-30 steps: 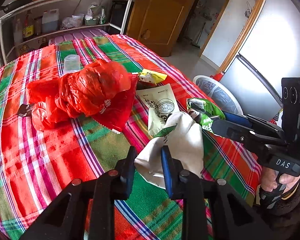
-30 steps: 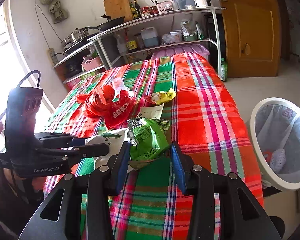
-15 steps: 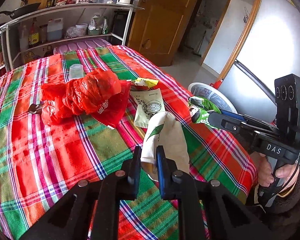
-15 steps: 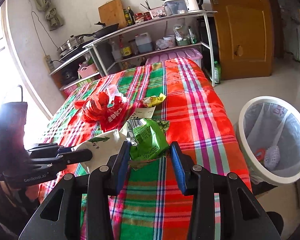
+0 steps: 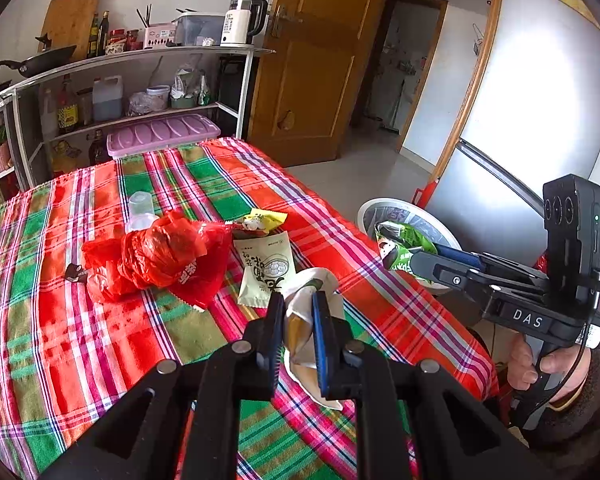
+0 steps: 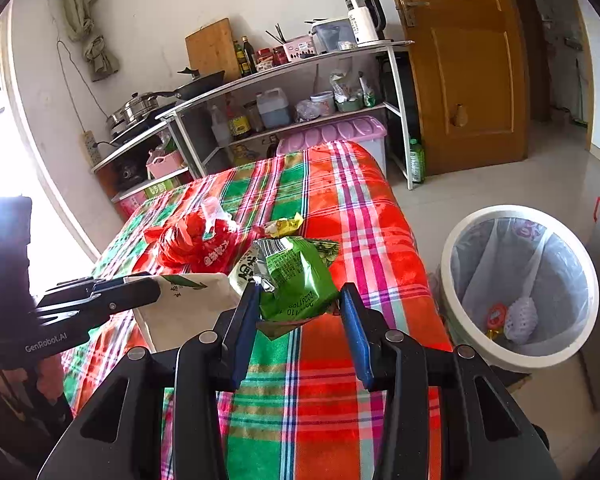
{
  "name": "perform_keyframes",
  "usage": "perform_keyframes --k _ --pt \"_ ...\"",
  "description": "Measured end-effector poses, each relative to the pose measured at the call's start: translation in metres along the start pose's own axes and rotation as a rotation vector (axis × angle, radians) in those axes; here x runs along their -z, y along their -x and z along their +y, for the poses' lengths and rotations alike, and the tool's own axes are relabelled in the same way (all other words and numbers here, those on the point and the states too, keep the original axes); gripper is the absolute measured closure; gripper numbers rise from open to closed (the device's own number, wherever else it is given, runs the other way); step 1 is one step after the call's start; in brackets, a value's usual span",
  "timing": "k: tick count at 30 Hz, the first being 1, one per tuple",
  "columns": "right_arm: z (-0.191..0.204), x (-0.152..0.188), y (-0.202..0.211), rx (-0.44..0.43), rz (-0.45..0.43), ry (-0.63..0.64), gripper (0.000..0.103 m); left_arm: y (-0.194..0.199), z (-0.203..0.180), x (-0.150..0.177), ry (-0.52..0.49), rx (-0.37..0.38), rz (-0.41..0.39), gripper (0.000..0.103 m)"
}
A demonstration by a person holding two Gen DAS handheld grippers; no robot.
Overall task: Collect trash
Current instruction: 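Carry the green snack bag and white paper bag in both tools over the bin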
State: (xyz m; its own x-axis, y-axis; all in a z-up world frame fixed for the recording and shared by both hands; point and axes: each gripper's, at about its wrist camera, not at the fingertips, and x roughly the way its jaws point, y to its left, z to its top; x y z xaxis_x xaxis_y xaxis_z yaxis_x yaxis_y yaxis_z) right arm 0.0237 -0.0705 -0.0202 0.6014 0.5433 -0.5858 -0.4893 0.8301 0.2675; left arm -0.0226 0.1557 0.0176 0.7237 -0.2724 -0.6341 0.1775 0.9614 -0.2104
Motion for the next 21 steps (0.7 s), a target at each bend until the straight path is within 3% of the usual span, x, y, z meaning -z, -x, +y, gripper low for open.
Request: perform_keyframes --k 10,21 --pt "-0.018 -0.006 0.016 0.044 -0.044 -0.027 0.061 -0.008 -0.029 -0.021 -0.044 0.017 -0.048 0.088" --pt "-0.061 -0.012 0.034 0.131 -0.075 -0.081 0.061 -0.048 -0.065 -0.052 -0.077 0.072 -0.031 0.088"
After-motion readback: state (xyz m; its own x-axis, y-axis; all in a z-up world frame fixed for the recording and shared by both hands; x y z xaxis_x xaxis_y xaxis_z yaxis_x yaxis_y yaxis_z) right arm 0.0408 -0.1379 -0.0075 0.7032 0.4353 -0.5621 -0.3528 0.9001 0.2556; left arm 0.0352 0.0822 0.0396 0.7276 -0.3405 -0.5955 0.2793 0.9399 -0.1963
